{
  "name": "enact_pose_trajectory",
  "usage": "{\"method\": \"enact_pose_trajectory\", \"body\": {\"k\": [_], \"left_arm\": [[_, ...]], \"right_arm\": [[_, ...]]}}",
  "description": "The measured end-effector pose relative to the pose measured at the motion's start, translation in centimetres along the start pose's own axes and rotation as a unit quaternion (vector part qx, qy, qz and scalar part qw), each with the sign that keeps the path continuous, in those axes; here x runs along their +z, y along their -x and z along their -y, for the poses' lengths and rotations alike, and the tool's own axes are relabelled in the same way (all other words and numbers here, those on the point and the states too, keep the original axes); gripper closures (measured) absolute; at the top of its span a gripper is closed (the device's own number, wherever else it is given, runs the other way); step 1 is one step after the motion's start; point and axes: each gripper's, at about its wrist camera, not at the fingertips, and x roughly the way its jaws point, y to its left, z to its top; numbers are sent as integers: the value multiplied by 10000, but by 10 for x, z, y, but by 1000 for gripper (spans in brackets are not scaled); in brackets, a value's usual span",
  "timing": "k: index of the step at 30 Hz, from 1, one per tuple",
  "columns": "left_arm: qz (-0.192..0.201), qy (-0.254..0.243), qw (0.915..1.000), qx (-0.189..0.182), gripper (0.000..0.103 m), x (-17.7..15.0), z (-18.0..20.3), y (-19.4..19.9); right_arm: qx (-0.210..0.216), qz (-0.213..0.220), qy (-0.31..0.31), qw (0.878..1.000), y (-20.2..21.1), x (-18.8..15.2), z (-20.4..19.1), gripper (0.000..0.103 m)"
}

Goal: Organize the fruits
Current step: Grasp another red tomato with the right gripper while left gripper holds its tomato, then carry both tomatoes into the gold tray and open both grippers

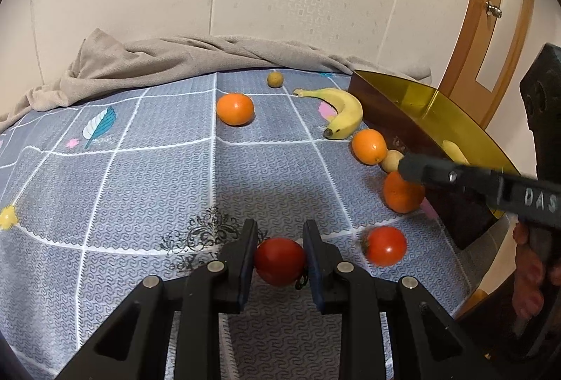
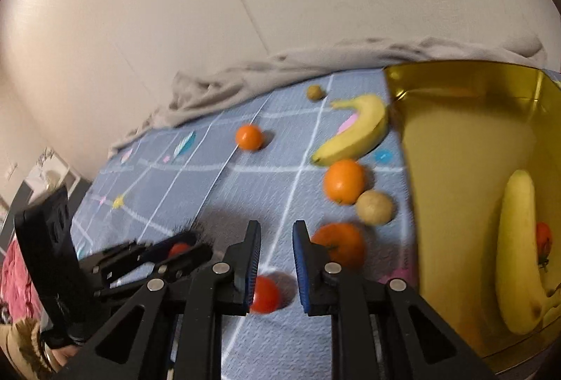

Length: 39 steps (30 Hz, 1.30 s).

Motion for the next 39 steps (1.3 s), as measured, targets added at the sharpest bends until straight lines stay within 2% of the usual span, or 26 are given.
{"method": "enact_pose_trajectory", "body": {"k": [1,2,6,11,15,20,29,35,39], "left_arm": [[-5,-2,10000,36,76,0,0,0],[-15,8,10000,46,76,0,-2,-1],[-26,147,9999,66,76,0,-11,0],[-64,317,9995,58,76,0,-20,0],[-58,339,9994,36,76,0,-20,1],[-43,306,9995,30,76,-1,-19,2],[82,420,9990,-133,76,7,-11,6],[160,414,9977,-512,76,21,12,4],[280,204,9962,-802,76,31,35,6]], "right_arm": [[-15,-114,92,9999,-4,-3,-4,80],[-64,-197,171,9996,-7,-5,-7,73],[-314,-488,637,9963,-18,-15,-21,67],[-502,-725,925,9918,-30,-27,-25,67],[-662,-630,1027,9905,-31,-29,-26,72],[-646,-590,982,9913,-29,-26,-26,72],[-378,183,787,9960,6,-11,-26,72],[-416,727,399,9957,35,2,-8,72],[-512,1011,-50,9935,54,9,16,72]]}}
